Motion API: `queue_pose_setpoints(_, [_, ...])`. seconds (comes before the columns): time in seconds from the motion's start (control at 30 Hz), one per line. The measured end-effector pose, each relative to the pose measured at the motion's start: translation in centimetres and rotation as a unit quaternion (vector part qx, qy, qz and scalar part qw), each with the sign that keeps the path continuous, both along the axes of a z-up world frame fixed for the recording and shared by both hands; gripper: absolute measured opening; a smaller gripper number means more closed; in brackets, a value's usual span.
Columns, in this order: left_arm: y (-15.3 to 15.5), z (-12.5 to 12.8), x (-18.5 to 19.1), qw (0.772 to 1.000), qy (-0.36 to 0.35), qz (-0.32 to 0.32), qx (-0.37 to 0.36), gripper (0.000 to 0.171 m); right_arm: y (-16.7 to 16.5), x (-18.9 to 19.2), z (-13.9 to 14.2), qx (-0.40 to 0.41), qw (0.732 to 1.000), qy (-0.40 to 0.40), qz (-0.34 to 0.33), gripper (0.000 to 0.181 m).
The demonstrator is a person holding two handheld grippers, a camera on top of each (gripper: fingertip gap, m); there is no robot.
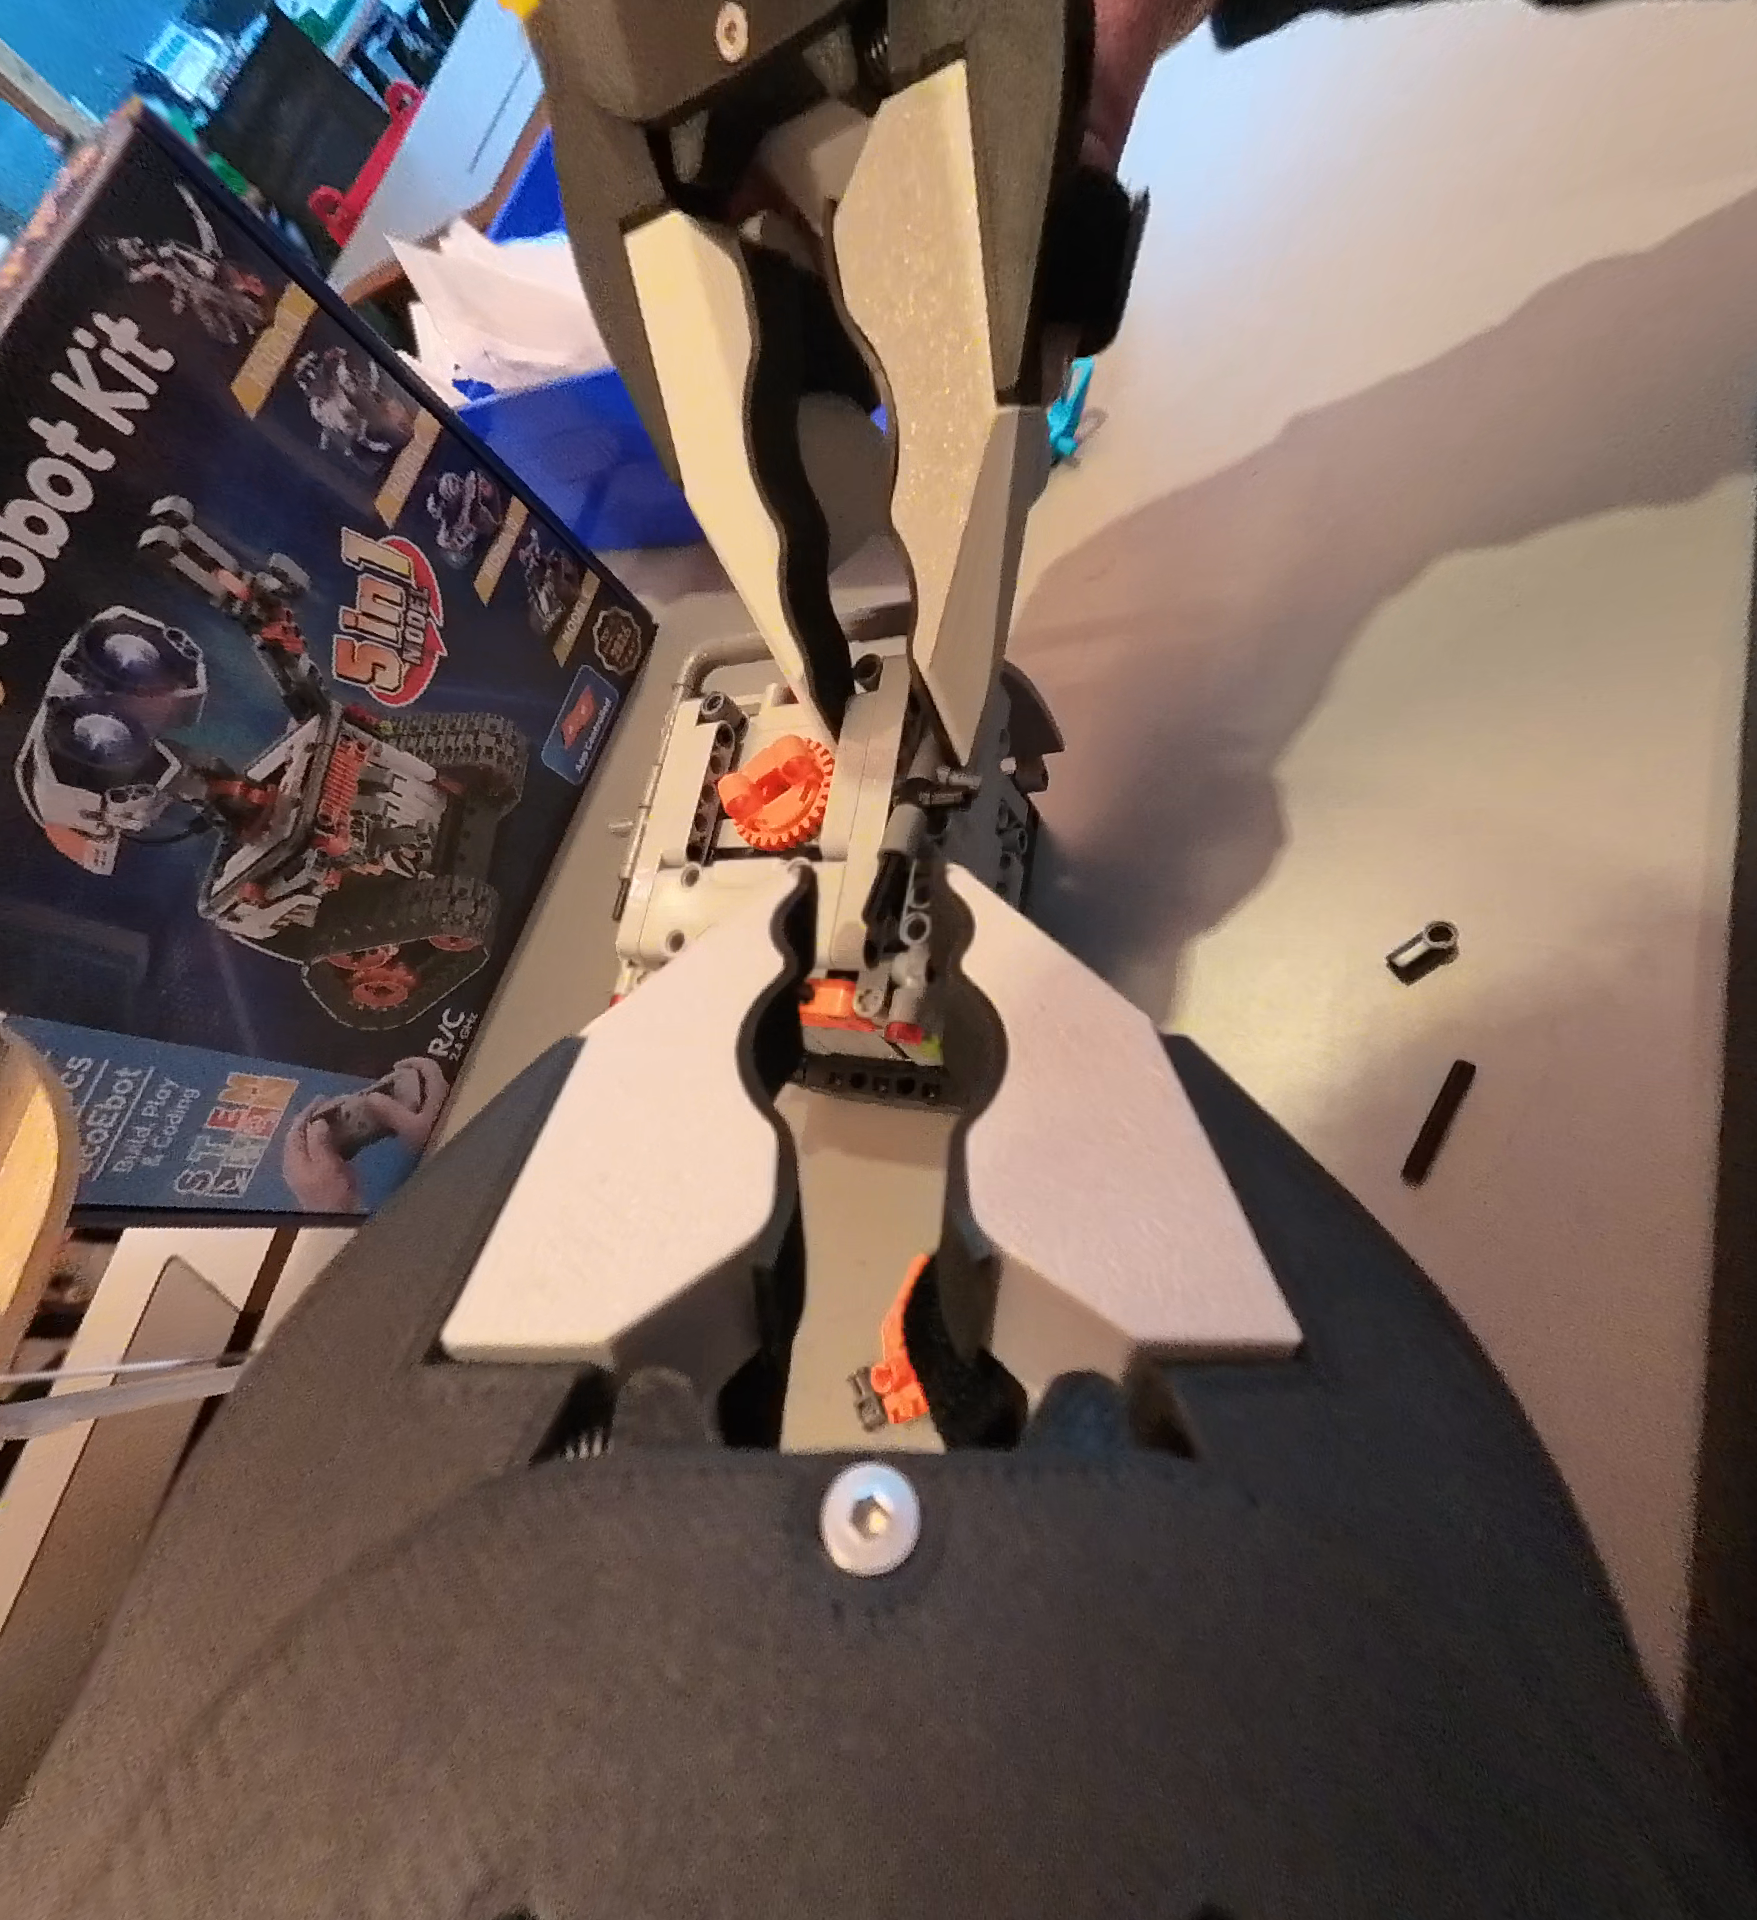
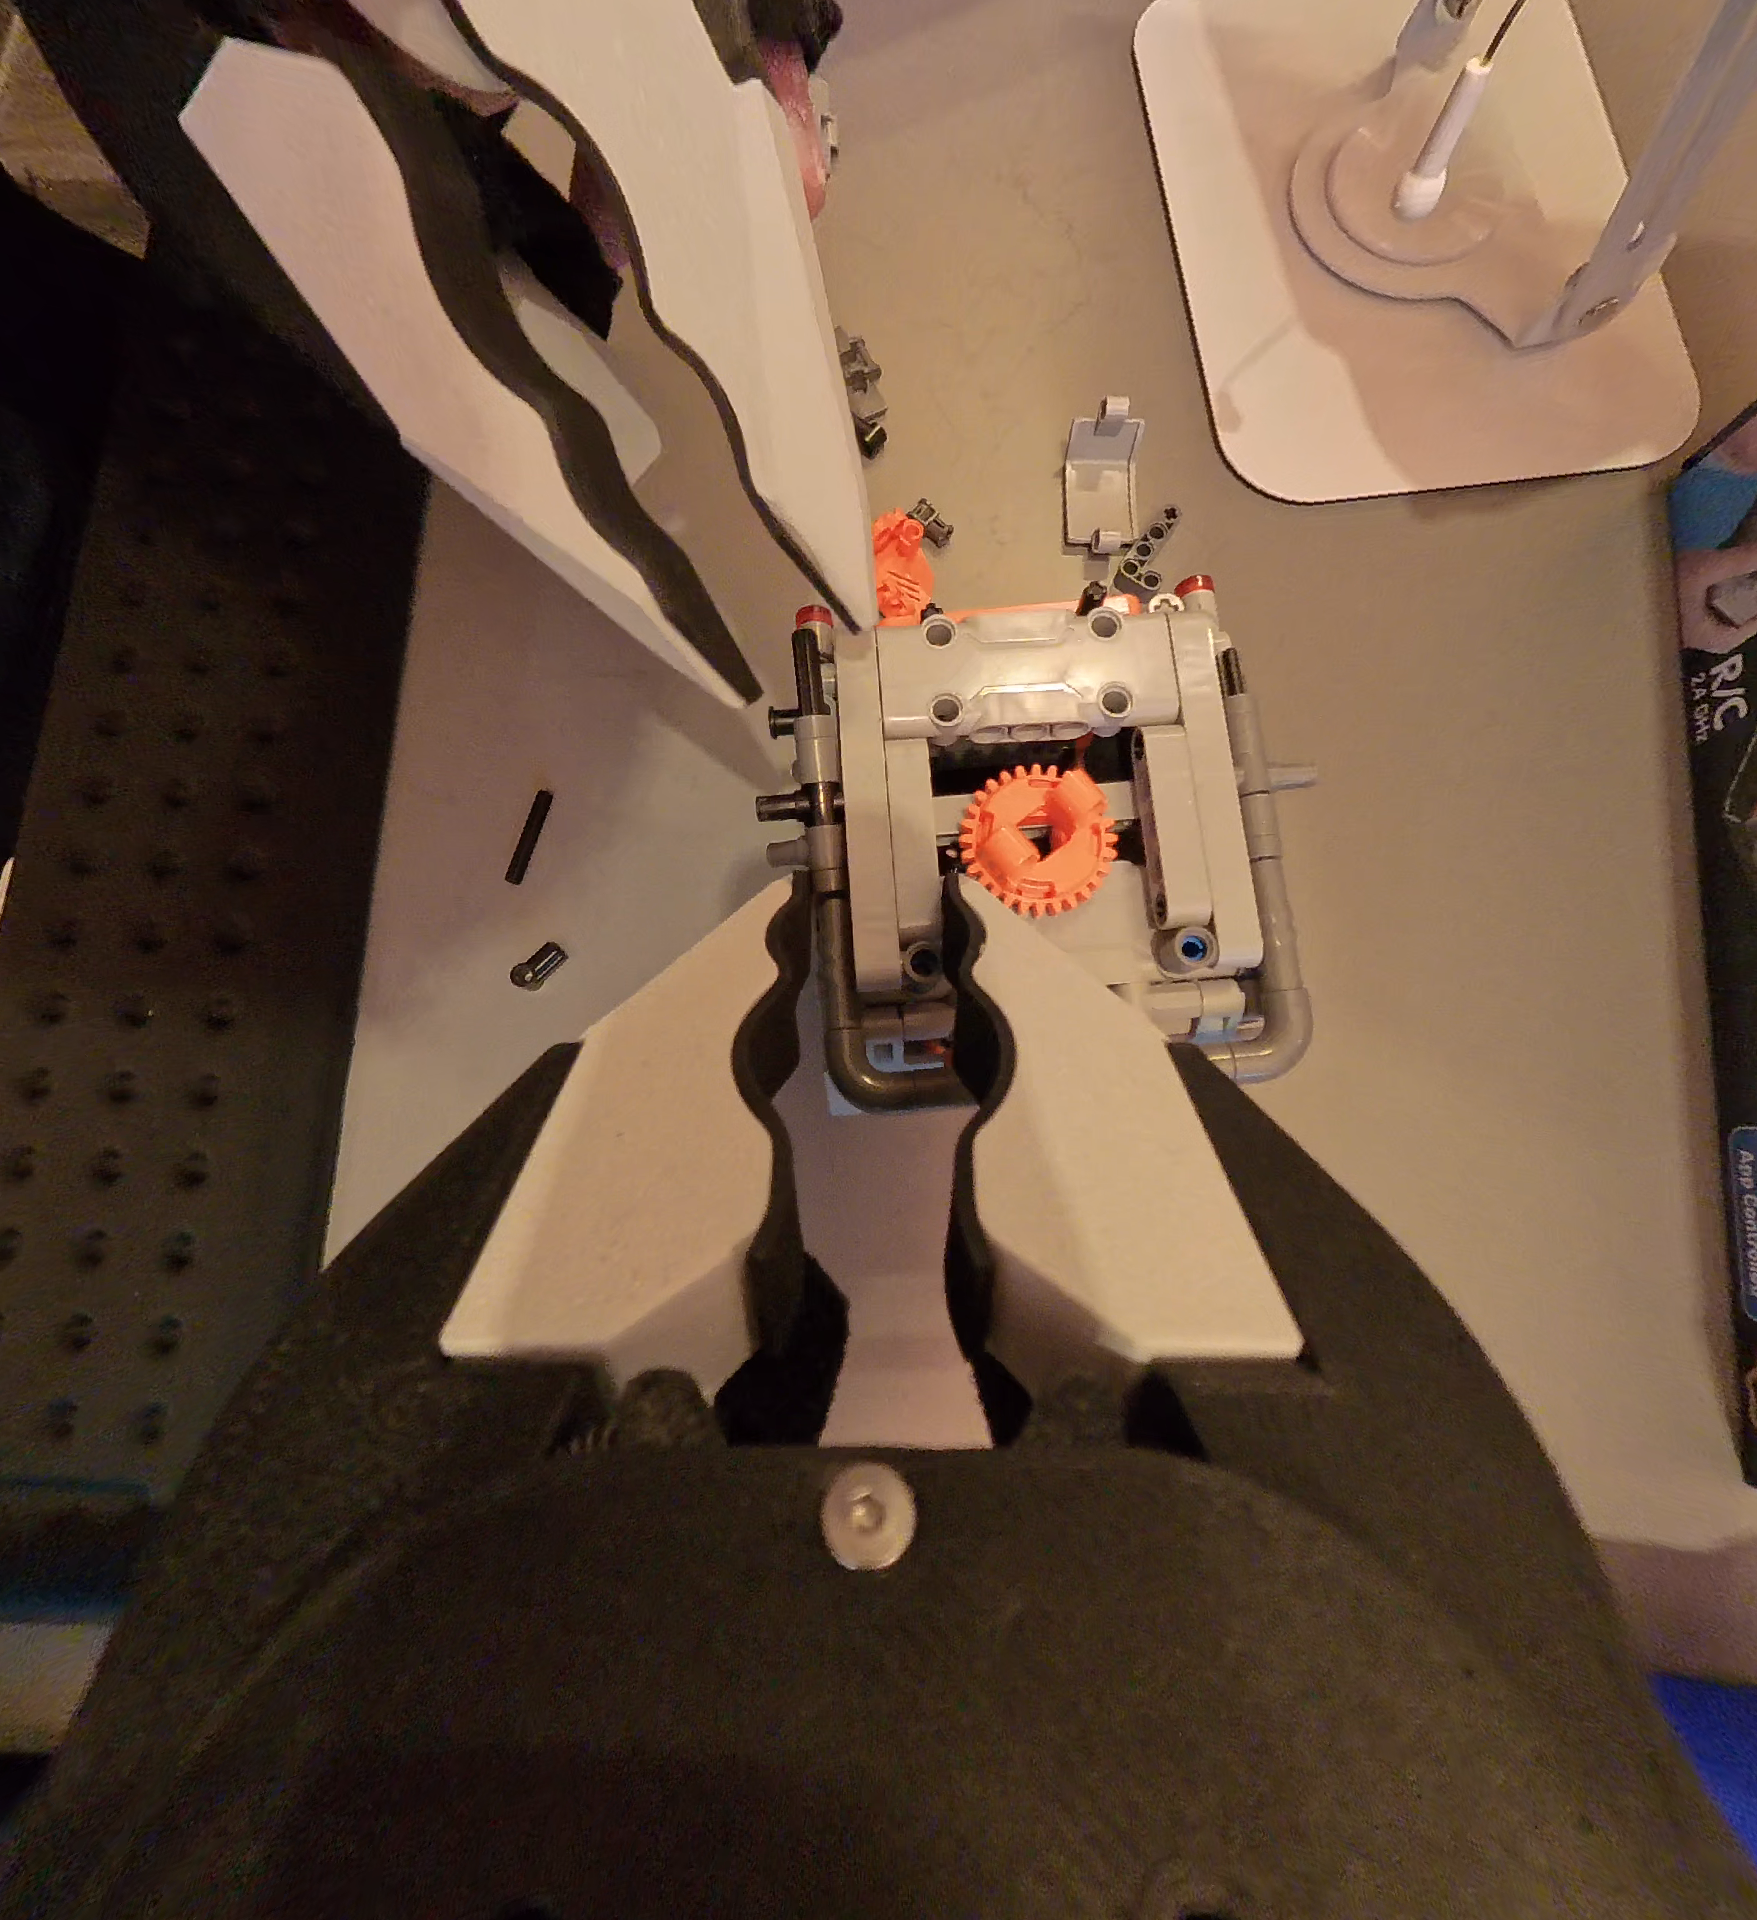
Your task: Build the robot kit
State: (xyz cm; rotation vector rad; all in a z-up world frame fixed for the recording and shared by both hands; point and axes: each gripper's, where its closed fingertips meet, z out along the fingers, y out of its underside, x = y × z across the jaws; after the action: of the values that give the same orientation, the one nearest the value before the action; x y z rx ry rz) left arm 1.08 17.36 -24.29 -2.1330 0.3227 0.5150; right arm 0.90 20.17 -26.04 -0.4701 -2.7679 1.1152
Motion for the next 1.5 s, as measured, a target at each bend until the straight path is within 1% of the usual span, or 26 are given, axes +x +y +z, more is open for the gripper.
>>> queue_pose_setpoints(0.03, [0.1,-0.2,0.0,1.000,0.005,0.000,-0.012,0.020,0.0,0.0,0.0,-0.001,1.000,-0.001,0.001,0.022])
queue_pose_setpoints(0.13, [0.4,-1.2,0.2,0.998,0.006,-0.005,-0.060,0.018,0.0,0.1,0.0,-0.004,1.000,-0.004,0.004,0.022])
queue_pose_setpoints(0.2, [0.6,-1.1,-0.2,0.998,0.002,0.007,-0.065,0.009,0.0,0.1,0.0,-0.005,1.000,-0.007,0.005,0.021])
queue_pose_setpoints(0.27, [0.8,-1.2,-0.2,0.997,-0.010,0.006,-0.078,0.009,0.0,0.1,0.0,-0.008,1.000,-0.010,0.006,0.021])
queue_pose_setpoints(0.33, [0.8,-1.1,-0.3,0.997,-0.002,0.005,-0.079,0.007,0.1,0.0,0.0,-0.012,1.000,-0.014,0.006,0.021])
queue_pose_setpoints(0.47, [1.0,-1.0,-0.3,0.998,-0.001,0.005,-0.062,0.006,0.2,0.0,0.1,-0.017,1.000,-0.021,0.009,0.021])
queue_pose_setpoints(0.6, [1.2,-0.8,-0.2,0.999,0.026,0.008,-0.044,0.005,0.3,0.0,0.1,-0.023,0.999,-0.036,0.014,0.021])
queue_pose_setpoints(0.67, [1.3,-0.8,0.0,0.999,0.023,0.004,-0.031,0.005,0.3,0.1,0.2,-0.026,0.999,-0.043,0.016,0.023])
queue_pose_setpoints(0.73, [1.4,-0.7,-0.1,1.000,0.015,0.002,-0.020,0.005,0.3,0.2,0.2,-0.032,0.998,-0.050,0.019,0.029])
queue_pose_setpoints(0.83, [1.5,-0.5,0.1,1.000,-0.019,0.002,0.000,0.005,0.4,0.1,0.1,-0.026,0.999,-0.037,0.021,0.026])
queue_pose_setpoints(0.87, [1.5,-0.5,0.2,1.000,-0.022,0.002,0.004,0.005,0.5,0.0,0.1,-0.025,0.999,-0.034,0.019,0.022])
queue_pose_setpoints(0.93, [1.6,-0.7,0.2,1.000,-0.028,0.004,0.012,0.005,0.5,-0.1,0.1,-0.020,0.999,-0.017,0.020,0.022])
queue_pose_setpoints(1.2, [1.4,-0.8,0.0,1.000,-0.009,0.005,0.015,0.007,0.5,0.0,0.1,-0.034,0.999,-0.022,0.011,0.022])
queue_pose_setpoints(1.27, [1.4,-0.5,-0.1,1.000,-0.003,0.006,0.015,0.007,0.5,0.2,0.2,-0.043,0.999,-0.025,0.012,0.026])
queue_pose_setpoints(1.37, [1.3,-0.6,0.0,1.000,-0.014,0.006,0.014,0.007,0.8,0.3,0.1,-0.044,0.999,-0.022,0.008,0.022])
queue_pose_setpoints(1.4, [1.3,-0.7,0.1,1.000,-0.016,0.005,0.009,0.010,0.9,0.3,0.1,-0.043,0.999,-0.021,0.008,0.019])
queue_pose_setpoints(1.47, [1.1,-0.1,0.4,1.000,-0.007,0.000,0.011,0.010,0.8,0.4,0.1,-0.045,0.999,-0.023,0.006,0.017])
queue_pose_setpoints(1.5, [1.1,0.1,0.5,1.000,-0.011,0.000,0.008,0.013,0.8,0.4,0.1,-0.047,0.999,-0.025,0.007,0.017])
